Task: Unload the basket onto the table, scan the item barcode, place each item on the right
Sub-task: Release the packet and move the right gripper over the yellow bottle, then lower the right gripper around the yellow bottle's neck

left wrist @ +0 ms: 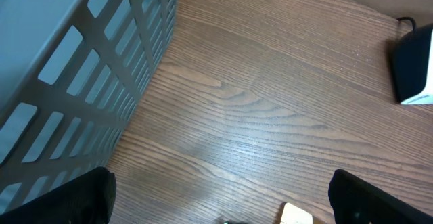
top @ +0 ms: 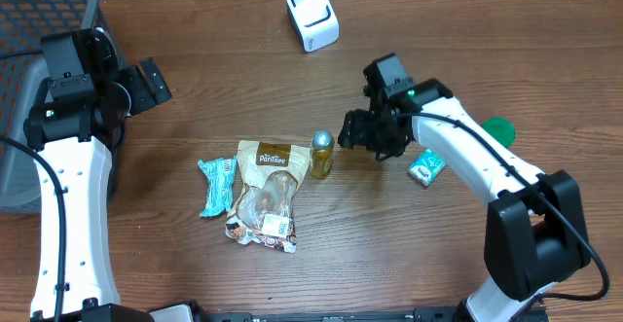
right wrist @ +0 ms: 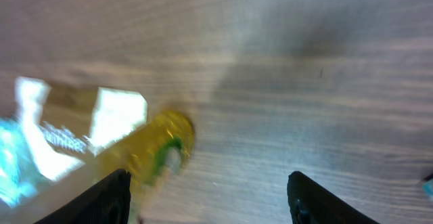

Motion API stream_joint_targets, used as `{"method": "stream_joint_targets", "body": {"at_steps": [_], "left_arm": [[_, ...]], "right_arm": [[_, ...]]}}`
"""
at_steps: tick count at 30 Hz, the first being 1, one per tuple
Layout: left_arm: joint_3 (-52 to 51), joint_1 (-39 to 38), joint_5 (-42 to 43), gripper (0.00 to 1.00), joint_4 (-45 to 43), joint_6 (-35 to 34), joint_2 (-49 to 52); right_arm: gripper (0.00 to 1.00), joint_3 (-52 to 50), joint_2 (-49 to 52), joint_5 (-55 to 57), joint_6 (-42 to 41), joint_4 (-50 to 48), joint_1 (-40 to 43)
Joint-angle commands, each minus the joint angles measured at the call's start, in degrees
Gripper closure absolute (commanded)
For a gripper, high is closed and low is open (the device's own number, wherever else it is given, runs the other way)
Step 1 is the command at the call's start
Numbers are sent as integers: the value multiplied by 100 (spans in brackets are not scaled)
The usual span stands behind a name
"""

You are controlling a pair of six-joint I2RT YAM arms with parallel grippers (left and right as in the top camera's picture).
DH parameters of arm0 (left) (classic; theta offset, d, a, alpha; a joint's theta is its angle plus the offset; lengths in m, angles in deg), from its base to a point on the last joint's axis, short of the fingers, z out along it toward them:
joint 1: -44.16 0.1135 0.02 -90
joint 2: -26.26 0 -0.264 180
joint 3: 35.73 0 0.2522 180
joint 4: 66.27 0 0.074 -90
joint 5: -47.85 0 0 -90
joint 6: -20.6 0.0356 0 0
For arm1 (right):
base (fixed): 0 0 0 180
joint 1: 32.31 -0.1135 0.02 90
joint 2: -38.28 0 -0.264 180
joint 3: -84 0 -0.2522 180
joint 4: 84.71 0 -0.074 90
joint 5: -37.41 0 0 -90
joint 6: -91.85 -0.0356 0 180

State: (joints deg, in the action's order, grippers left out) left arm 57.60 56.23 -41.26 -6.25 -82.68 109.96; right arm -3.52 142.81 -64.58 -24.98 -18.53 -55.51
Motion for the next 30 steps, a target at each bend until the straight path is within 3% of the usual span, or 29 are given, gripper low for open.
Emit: {"method": "stream_joint_targets", "body": {"at_steps": [1,16,30], "left_arm": [[127,-11,4,0,-2,107,-33],[127,-11,4,0,-2,107,-33],[127,-11,4,0,-2,107,-33]], "right_arm": [[29,664,-125,297,-337,125,28],[30,1823,-136,595,-599,872,-444],[29,1832,-133,815,-772,1143,-1023]]}}
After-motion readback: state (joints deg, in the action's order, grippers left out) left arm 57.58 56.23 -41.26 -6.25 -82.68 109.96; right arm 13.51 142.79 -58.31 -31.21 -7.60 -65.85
